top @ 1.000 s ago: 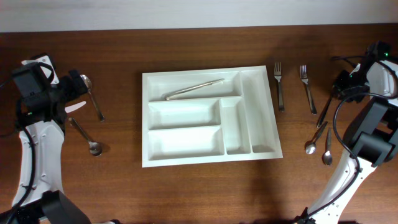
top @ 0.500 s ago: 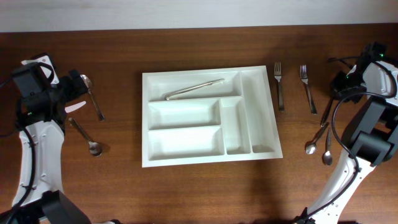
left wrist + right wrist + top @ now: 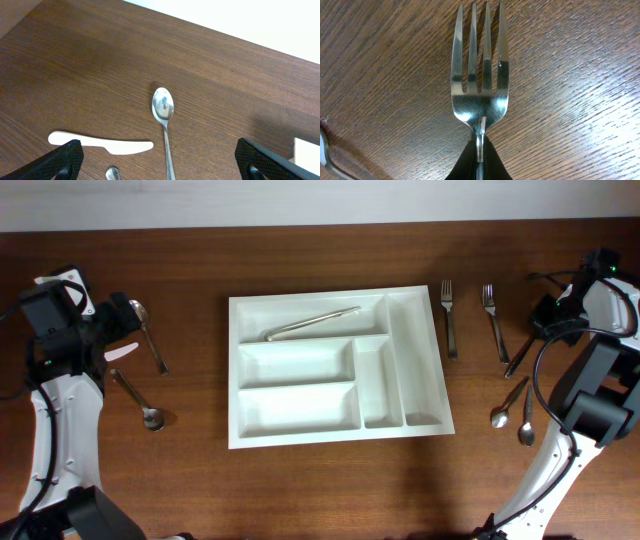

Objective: Pack container
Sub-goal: 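Move the right gripper back over the silver forks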

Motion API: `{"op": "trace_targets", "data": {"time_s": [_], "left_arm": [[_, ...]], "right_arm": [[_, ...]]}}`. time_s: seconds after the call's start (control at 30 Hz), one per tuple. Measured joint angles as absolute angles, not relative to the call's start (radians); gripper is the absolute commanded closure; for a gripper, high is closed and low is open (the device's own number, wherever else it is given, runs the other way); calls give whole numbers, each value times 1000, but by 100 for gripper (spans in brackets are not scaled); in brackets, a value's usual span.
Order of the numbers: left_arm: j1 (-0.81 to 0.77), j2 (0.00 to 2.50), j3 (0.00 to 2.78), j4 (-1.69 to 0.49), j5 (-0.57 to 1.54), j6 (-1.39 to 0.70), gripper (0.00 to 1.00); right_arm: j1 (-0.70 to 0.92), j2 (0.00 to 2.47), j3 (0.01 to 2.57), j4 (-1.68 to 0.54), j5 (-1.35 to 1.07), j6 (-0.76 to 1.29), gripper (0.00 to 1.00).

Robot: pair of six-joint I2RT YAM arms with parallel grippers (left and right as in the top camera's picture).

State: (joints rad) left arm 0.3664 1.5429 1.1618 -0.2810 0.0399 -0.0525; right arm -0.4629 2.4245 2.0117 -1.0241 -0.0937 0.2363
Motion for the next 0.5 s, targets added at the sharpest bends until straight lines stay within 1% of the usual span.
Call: {"op": "trace_targets", "data": {"time_s": [0.5], "left_arm": [[366,1543,1162,-281,40,-52,1]], "right_arm": [[-441,2399,2019,-1065,-110,184,96]]}}
